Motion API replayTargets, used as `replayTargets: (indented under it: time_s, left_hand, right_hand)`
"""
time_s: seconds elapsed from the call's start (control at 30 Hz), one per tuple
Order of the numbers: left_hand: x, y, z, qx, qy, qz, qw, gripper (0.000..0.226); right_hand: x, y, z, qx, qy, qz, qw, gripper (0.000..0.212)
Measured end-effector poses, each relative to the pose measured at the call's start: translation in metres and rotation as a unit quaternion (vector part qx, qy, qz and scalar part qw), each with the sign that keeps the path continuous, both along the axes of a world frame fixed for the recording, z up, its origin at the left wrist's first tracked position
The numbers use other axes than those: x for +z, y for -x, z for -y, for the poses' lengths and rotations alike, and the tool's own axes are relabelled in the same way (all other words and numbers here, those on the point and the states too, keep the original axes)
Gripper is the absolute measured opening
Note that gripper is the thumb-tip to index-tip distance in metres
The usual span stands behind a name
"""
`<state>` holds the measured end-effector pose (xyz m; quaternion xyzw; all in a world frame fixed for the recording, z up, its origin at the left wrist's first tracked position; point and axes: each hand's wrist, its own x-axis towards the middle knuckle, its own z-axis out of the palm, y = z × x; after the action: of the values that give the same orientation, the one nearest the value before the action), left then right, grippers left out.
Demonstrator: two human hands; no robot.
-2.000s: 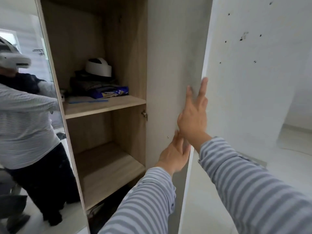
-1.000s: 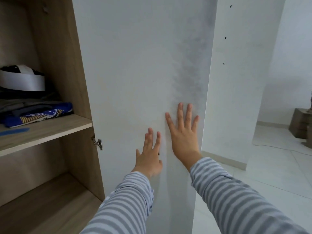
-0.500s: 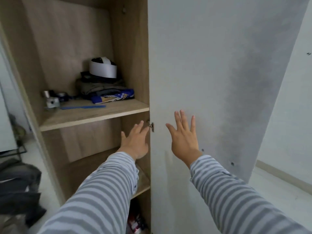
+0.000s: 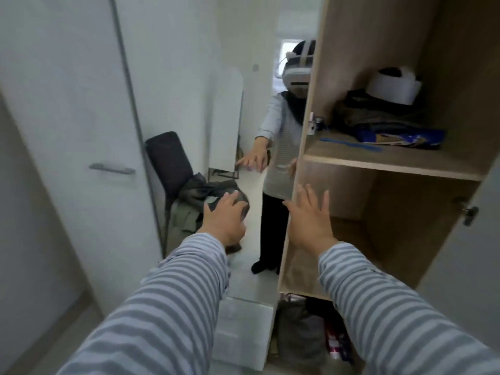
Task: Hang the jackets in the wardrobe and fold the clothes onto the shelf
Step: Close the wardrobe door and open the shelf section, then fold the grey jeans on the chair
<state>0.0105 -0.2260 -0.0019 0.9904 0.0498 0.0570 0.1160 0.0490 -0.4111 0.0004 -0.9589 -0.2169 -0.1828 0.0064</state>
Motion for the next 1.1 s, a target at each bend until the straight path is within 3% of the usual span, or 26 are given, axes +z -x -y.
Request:
replayTargets:
  time_s: [0.23,0.47,0.73,0.87,1.1]
  left_hand:
    - [-0.043,0.137,-0.139,0.190,0.003,-0.040,0.981,0.057]
    - [-0.087,0.289,-0.200,0.390,0.059,-0.078,0.916,0.056]
    - [-0.149,0.460,-0.147,0.620,0.176,-0.085,0.760,0.054]
    - [-0.179,0.522,-0.111,0.690,0.223,-0.098,0.682,0.054]
    - [-0.215,0.602,-0.090,0.770,0.254,-0.054,0.583,0.052]
  right_hand:
    - [-0.045,0.066,-0.168,0.173,0.031,-0.041,0.984,0.045]
    - [-0.096,0.167,-0.285,0.365,0.059,-0.074,0.926,0.051]
    - [-0.147,0.302,-0.336,0.568,0.151,-0.116,0.801,0.053]
    - [-0.172,0.356,-0.338,0.633,0.190,-0.142,0.737,0.050]
    - [-0.201,0.446,-0.368,0.698,0.246,-0.164,0.653,0.049]
